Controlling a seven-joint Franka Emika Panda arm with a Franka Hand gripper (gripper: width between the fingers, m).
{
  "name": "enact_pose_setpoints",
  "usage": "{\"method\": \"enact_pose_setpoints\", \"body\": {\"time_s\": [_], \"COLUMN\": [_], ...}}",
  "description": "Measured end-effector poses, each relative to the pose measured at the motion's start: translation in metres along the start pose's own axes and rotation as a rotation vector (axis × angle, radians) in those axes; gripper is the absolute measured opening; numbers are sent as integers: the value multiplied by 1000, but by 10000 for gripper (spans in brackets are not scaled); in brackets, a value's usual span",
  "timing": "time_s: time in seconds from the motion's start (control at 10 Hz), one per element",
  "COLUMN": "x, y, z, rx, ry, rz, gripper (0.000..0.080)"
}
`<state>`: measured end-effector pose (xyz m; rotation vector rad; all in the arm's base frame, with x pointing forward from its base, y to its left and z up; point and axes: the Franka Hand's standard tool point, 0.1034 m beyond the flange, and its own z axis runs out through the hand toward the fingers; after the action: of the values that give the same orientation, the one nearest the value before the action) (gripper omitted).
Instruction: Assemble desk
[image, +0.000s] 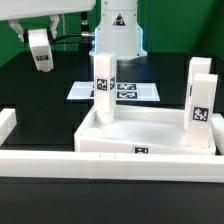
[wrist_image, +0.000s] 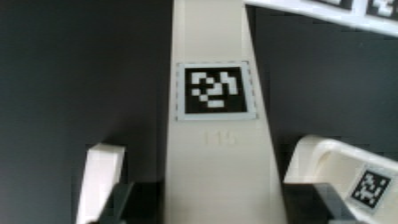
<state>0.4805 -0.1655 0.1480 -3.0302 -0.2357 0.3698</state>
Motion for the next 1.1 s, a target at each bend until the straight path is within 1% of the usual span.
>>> {"method": "enact_pose_setpoints", "body": {"time_s": [0.1, 0.2, 0.3, 0.4, 0.5, 0.6, 0.7, 0.8, 0.9, 1.1], "x": [-2, 2, 2, 9, 20, 34, 37, 30, 27, 29], "y": [1, 4, 4, -1, -4, -2, -3, 2, 6, 4], "z": [0, -1, -1, -10, -17, -23, -24, -21, -19, -19], "rx": [-5, -19, -23, -5, 2, -69, -119, -119, -127, -126], "ry": [26, 96, 130, 174, 228, 320, 380, 429, 447, 443], "rz": [-1, -6, -1, 19, 32, 2, -24, -13, -8, -11], "gripper": [290, 290, 290, 290, 290, 290, 290, 290, 290, 290]}}
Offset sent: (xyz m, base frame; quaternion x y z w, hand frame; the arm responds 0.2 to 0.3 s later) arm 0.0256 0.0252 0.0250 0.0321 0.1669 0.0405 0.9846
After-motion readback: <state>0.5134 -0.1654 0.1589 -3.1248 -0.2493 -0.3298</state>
